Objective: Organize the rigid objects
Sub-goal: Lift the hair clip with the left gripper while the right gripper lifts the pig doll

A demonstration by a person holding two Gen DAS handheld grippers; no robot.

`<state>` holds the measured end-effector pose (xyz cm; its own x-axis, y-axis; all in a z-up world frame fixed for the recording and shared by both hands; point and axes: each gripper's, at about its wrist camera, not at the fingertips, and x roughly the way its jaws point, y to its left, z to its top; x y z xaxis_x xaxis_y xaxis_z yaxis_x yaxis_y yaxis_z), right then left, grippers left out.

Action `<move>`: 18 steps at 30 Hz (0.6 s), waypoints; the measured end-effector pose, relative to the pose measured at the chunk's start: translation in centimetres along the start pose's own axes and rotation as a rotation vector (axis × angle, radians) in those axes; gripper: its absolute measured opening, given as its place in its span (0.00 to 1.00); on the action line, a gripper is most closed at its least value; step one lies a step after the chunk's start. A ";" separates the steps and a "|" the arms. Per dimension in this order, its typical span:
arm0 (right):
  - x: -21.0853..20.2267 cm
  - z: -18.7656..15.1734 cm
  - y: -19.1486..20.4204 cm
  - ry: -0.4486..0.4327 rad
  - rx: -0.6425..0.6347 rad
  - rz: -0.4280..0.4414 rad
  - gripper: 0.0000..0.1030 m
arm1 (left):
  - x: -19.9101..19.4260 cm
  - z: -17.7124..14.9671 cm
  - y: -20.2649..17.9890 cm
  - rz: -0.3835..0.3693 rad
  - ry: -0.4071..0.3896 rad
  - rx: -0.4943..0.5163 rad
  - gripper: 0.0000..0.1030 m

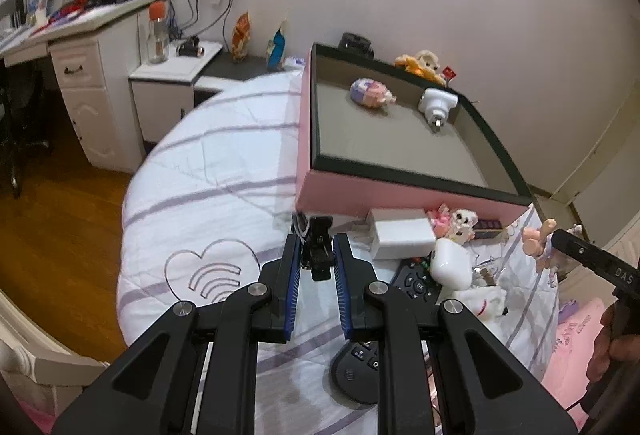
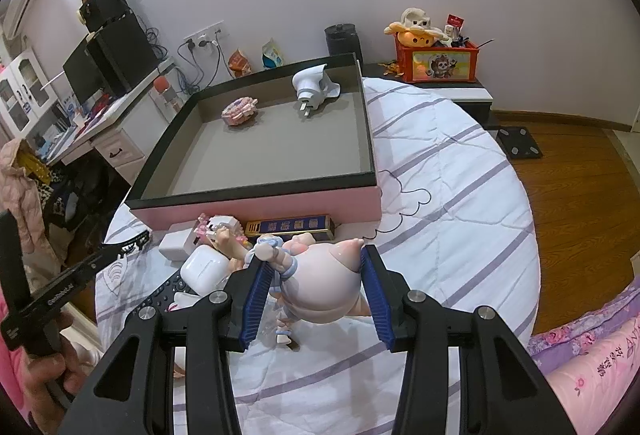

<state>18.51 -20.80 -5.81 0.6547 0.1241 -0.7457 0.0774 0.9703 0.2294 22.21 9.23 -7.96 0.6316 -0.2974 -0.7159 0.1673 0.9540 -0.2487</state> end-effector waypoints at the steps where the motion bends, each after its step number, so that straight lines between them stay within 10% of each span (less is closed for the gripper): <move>1: -0.1 0.0 0.0 -0.003 0.000 0.000 0.44 | -0.2 0.1 -0.1 0.003 -0.007 0.005 0.16; 18: -0.8 0.3 0.7 -0.020 -0.012 0.014 0.44 | -3.3 1.7 -1.3 -0.007 -0.083 0.050 0.16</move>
<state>18.25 -20.34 -4.83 0.6709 0.1335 -0.7294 0.0593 0.9708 0.2323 21.21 9.08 -4.14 0.6906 -0.3018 -0.6573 0.2082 0.9533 -0.2190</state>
